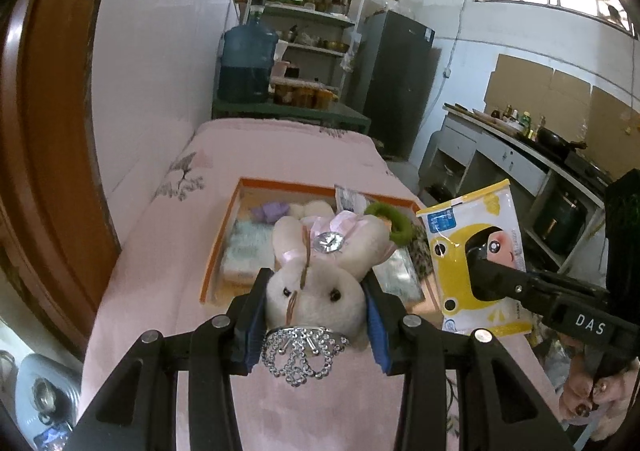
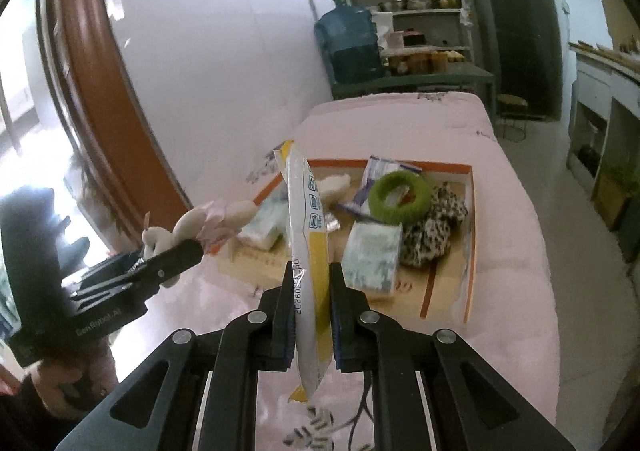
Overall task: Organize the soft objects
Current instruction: 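Carry the bunny plush and wipes pack over the box with both tools, then lower the bunny plush and wipes pack into the box and open both tools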
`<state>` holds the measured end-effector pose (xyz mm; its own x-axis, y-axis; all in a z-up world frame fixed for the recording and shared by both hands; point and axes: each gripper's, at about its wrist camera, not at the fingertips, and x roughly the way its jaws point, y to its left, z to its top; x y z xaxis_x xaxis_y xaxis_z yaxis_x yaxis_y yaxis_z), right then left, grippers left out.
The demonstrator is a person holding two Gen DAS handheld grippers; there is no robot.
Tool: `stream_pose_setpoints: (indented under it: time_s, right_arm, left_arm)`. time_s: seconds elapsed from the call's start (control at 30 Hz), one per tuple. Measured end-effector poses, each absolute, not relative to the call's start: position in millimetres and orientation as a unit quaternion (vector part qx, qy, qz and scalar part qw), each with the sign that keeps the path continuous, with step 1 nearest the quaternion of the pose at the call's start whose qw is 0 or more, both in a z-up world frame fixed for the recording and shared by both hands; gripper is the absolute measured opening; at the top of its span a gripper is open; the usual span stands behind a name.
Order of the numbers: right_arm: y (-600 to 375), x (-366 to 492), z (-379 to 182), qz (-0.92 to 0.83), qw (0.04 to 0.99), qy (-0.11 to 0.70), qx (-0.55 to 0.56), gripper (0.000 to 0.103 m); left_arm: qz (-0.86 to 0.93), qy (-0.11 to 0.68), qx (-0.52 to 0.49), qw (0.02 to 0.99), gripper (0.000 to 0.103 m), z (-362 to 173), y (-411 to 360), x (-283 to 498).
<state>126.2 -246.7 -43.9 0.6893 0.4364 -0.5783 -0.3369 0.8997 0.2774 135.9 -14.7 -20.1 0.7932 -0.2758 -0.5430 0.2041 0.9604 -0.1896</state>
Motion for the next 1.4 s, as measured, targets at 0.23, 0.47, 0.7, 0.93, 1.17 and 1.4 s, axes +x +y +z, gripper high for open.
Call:
stream_pose_setpoints:
  time_s: [0.23, 0.47, 0.7, 0.93, 1.17, 1.4]
  right_arm:
    - [-255.1, 155.3, -36.6, 0.221, 0.912, 0.323, 0.120, 0.014]
    - [-254.7, 188.6, -44.3, 0.235, 0.897, 0.337, 0.161, 0.014]
    - [-250.3, 213.9, -49.4, 0.234, 0.894, 0.346, 0.161, 0.014]
    - [-249.9, 237.0, -58.3, 0.239, 0.885, 0.355, 0.185, 0.014]
    - [-246.7, 257.4, -73.7, 0.244, 0.873, 0.378, 0.189, 0.014]
    - [-247.1, 271.5, -83.8, 0.236, 0.870, 0.390, 0.186, 0.014]
  left_arm:
    - [-0.108, 0.282, -0.053, 0.952, 0.043, -9.9, -17.9, 161.1]
    - [-0.097, 0.286, -0.060, 0.951, 0.043, -13.2, -16.1, 189.5]
    - [-0.082, 0.296, -0.068, 0.949, 0.043, -24.0, -11.9, 214.7]
    - [-0.077, 0.307, -0.068, 0.946, 0.043, -38.7, -13.5, 231.8]
    - [-0.072, 0.325, -0.068, 0.941, 0.043, -55.8, -13.1, 244.1]
    - [-0.072, 0.338, -0.062, 0.936, 0.043, -69.6, -14.9, 249.5]
